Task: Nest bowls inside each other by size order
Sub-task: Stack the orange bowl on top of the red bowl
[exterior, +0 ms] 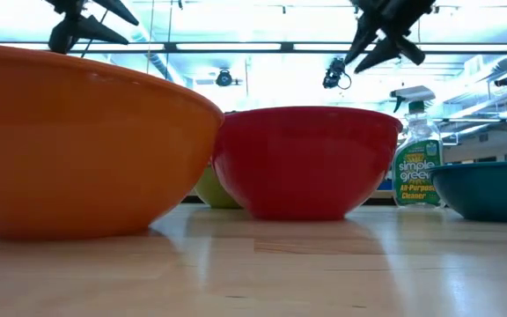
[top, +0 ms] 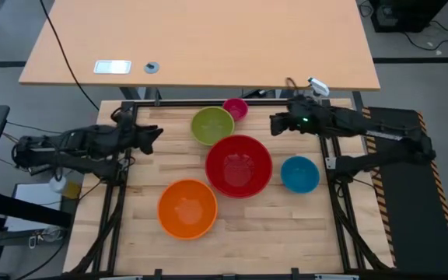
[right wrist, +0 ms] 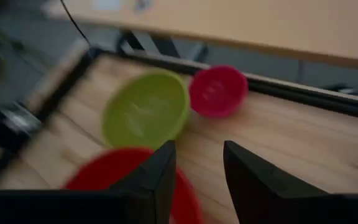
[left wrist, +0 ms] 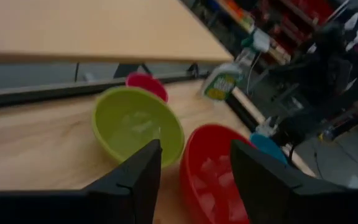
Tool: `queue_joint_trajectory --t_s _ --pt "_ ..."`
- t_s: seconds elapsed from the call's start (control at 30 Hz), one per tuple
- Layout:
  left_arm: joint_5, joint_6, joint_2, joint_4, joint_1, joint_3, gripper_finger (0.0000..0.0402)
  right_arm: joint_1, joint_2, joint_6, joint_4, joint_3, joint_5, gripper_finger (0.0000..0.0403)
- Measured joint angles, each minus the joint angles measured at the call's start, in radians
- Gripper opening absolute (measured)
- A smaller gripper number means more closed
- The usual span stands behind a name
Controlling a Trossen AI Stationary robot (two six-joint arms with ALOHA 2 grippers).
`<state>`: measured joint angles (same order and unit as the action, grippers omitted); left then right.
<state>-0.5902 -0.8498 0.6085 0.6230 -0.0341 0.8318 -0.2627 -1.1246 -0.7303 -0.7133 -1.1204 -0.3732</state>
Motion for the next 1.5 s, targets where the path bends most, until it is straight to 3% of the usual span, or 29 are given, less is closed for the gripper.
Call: queue_joint_trajectory --t_s 0.23,0.43,0.57,0.73,0.9,1.13,1.3,1.5 --pt "0.231 0.062 0.095 0.0 0.135 0.008 0.0197 -0.042 -0.139 0.16 -0.031 -0.025 0.153 0.0142" --pt "0.421 0.133 0.163 -0.017 0.195 0.008 0.0195 -0.045 -0.166 0.238 -0.036 -0.025 0.267 0.0157" --pt "0.556 0.22 0.201 0.027 0.187 0.007 0.0195 0.025 -0.178 0.287 -0.002 -0.028 0.364 0.0171" --pt "0.678 0.344 0.226 0.083 0.148 0.008 0.0195 0.153 -0.258 0.296 -0.009 -0.081 0.331 0.0178" --pt "0.697 0.391 0.256 0.173 0.059 0.007 0.0195 0.261 -0.356 0.26 -0.006 -0.187 0.229 0.0178" --pt "0.689 0.45 0.334 0.223 -0.066 0.007 0.0195 0.377 -0.548 0.232 0.001 -0.393 0.216 0.0178" --pt "0.729 0.419 0.338 0.227 -0.099 0.007 0.0194 0.464 -0.719 0.111 0.004 -0.581 0.202 0.0178" --pt "0.724 0.419 0.279 0.226 -0.143 0.007 0.0194 0.555 -0.893 -0.173 -0.027 -0.773 0.127 0.0178"
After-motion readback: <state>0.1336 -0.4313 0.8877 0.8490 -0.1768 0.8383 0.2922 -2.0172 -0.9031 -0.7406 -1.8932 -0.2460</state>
